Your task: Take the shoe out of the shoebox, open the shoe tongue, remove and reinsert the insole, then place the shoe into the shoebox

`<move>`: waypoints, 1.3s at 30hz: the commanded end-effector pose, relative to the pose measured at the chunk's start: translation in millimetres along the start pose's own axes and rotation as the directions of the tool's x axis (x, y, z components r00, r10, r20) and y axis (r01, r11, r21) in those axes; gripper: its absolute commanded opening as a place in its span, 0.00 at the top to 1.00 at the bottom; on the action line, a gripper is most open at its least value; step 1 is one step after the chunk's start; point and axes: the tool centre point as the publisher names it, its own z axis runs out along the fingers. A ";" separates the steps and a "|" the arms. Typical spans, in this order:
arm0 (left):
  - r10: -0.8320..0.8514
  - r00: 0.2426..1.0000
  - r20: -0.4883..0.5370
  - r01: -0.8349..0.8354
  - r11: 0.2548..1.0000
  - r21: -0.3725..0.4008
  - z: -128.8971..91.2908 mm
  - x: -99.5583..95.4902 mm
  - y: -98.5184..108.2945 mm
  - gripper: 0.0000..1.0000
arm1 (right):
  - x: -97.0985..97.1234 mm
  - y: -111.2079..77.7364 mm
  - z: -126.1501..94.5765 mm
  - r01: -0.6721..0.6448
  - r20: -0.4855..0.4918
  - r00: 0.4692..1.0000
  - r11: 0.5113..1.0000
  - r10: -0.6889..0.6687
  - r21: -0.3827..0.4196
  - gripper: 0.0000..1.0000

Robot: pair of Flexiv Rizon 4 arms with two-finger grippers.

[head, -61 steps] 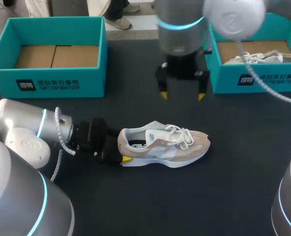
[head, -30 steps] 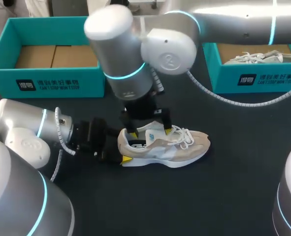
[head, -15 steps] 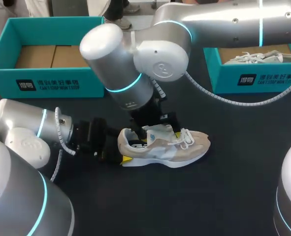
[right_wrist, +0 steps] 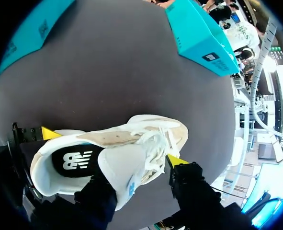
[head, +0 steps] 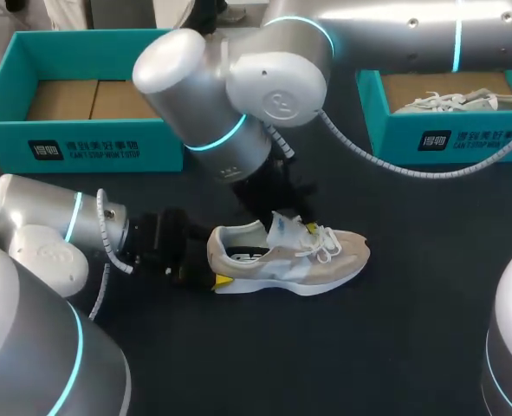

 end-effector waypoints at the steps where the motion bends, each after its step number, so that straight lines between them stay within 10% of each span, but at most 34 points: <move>1: 0.000 1.000 0.002 0.000 1.000 0.000 2.8 1.4 2.1 1.00 | -5.5 -1.3 -2.6 -0.160 -0.028 0.987 0.987 0.160 0.000 1.00; 14: 0.000 1.000 0.002 0.000 1.000 0.000 2.8 1.4 2.1 1.00 | -11.9 -0.8 -8.3 -0.191 -0.113 0.974 0.980 0.195 0.048 1.00; 30: 0.000 1.000 0.002 0.000 1.000 0.000 2.8 1.4 2.1 1.00 | -65.7 16.0 63.2 -0.171 -0.111 0.978 0.984 0.176 0.057 1.00; 39: 0.000 1.000 0.002 0.000 1.000 0.000 2.8 1.4 2.1 1.00 | -62.8 15.9 98.1 -0.142 -0.084 0.985 0.985 0.150 0.097 0.54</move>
